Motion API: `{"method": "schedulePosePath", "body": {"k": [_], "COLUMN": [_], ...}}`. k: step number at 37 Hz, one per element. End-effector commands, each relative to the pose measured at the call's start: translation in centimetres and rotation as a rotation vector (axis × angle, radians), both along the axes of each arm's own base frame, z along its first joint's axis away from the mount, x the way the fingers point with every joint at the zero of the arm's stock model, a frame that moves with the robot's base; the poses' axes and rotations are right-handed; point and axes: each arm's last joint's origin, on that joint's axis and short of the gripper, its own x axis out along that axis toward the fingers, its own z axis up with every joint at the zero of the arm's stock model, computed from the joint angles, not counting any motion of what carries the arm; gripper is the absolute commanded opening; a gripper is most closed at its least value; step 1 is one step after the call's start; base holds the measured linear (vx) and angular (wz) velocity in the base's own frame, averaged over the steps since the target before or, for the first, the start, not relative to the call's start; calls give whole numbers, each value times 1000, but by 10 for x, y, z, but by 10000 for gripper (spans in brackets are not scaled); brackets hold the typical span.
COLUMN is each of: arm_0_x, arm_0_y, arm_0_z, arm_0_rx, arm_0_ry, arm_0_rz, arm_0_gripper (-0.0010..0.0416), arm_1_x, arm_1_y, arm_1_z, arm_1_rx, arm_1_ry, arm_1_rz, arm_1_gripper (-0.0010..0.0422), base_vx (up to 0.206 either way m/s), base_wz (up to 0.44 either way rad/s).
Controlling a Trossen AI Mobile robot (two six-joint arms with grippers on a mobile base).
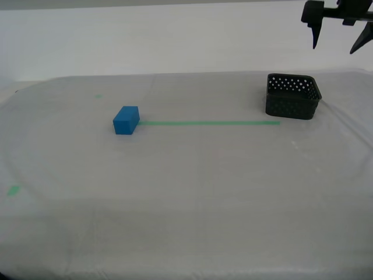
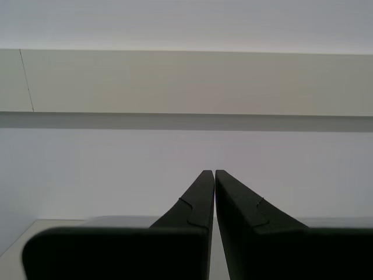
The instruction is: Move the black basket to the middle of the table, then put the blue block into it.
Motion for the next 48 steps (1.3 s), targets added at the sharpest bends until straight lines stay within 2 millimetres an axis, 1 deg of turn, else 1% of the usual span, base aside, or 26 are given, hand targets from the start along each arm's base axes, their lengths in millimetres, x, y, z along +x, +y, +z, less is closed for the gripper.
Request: {"method": "schedulePosePath", "body": {"k": [1, 14, 25, 29, 33, 41, 48], "arm_0_x": [0, -5, -11, -13, -13, -9, -7], "arm_0_y": [0, 1, 9, 12, 12, 11, 11], "arm_0_z": [-13, -58, -88, -93, -93, -89, -87], "arm_0_rx": [-11, -47, -68, -88, -97, -155, -171], "arm_0_ry": [-10, -63, -153, -165, -163, -199, -227], "arm_0_rz": [-5, -19, -10, -16, -20, -27, -38], "arm_0_gripper": [396, 395, 394, 394, 394, 394, 394], "arm_1_x": [0, 0, 0, 0, 0, 0, 0], "arm_1_y": [0, 0, 0, 0, 0, 0, 0], "arm_1_z": [1, 1, 1, 1, 1, 1, 1], "arm_1_rx": [1, 1, 1, 1, 1, 1, 1], "arm_1_ry": [-6, -6, -5, -5, -5, -5, -5], "arm_1_rz": [1, 1, 1, 1, 1, 1, 1], "arm_1_gripper": [0, 0, 0, 0, 0, 0, 0], "base_vx": [0, 0, 0, 0, 0, 0, 0], "base_wz": [0, 0, 0, 0, 0, 0, 0]}}
